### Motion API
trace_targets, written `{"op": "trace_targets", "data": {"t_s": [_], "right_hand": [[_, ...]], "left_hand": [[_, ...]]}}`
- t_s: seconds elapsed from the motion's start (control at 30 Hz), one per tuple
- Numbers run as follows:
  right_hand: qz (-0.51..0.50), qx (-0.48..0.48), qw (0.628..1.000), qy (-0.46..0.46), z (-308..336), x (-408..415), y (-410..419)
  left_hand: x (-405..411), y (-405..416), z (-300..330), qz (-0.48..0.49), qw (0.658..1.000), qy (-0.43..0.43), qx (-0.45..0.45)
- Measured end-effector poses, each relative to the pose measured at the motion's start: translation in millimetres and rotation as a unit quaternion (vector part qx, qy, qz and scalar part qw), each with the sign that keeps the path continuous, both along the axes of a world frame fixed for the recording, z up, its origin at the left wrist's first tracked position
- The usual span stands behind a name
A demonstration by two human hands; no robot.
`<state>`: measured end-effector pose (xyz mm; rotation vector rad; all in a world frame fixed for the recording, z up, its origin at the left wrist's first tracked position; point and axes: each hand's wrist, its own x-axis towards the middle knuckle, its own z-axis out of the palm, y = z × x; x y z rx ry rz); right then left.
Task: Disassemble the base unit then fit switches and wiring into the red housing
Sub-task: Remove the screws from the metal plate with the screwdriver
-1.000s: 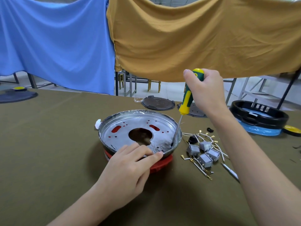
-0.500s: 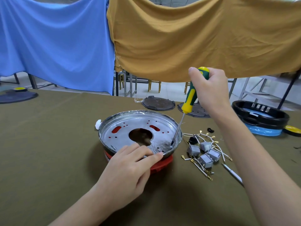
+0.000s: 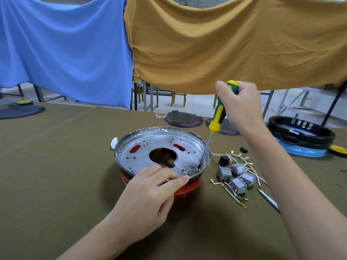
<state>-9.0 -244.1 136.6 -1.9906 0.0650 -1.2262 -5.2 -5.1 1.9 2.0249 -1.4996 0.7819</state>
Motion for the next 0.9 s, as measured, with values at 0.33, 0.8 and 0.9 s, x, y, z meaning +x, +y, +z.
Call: {"op": "trace_targets", "data": {"t_s": [0.33, 0.8, 0.9], "right_hand": [[0.041, -0.055, 0.993, 0.092, 10, -6, -13], [0.107, -0.082, 0.984, 0.115, 15, -8, -4], [0.098, -0.103, 0.980, 0.137, 18, -12, -4]], "left_hand": [[0, 0, 1, 0.001, 1.000, -0.002, -0.002], [0, -1, 0, 0.002, 1.000, -0.006, -0.005], [0, -1, 0, 0.002, 1.000, -0.003, -0.003]]}}
